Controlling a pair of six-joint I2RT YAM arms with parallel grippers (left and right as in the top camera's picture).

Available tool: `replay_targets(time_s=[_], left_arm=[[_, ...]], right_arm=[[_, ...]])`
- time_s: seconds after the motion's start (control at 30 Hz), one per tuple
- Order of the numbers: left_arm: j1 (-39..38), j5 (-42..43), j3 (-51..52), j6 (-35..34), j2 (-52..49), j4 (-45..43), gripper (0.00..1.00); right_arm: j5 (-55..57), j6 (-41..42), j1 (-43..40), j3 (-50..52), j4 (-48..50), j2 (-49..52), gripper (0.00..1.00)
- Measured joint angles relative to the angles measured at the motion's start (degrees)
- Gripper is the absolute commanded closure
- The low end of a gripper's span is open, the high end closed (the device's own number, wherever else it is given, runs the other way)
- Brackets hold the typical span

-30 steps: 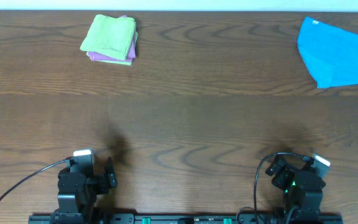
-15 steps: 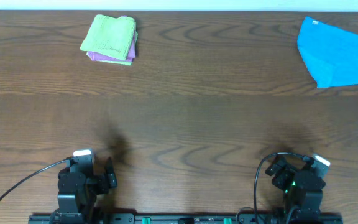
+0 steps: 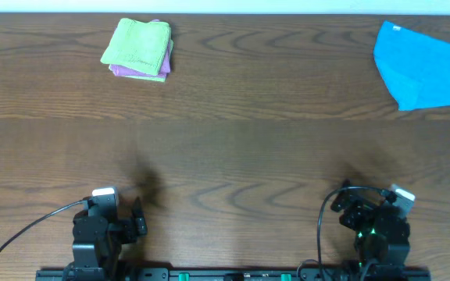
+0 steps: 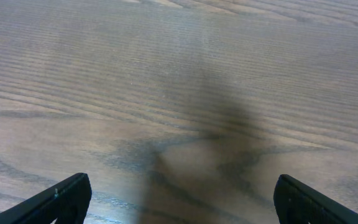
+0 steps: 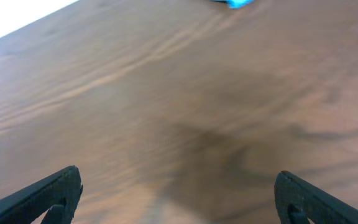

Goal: Fold the cloth

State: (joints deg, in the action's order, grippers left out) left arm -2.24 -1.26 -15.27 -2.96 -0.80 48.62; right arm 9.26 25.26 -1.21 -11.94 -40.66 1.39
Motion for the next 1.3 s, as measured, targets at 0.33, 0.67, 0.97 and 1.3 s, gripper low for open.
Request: replay_targets(time_s=[0.33,0.67,0.97,1.3], left_arm=[[0.0,0.0,0.0,0.0,0.2,0.0,0.05],[0.0,0.0,0.0,0.0,0.2,0.0,0.05],[0.0,0.0,0.1,0.0,0.2,0.0,0.05],[0.0,0.0,0.1,0.0,0.2,0.0,0.05]], right_arm=[[-7.4,-0.1,-8.2,-15.4,0.3,22.2,0.01],[-10.8,-8.2,-27.4,-30.7,-0.2,51.2,0.01],[-22.2,-24.8,-35.5,-49.7,-2.4,81.6,0.01],[-30.3,-35.5,-36.7,-64.4,5.0,96.8,0.01]])
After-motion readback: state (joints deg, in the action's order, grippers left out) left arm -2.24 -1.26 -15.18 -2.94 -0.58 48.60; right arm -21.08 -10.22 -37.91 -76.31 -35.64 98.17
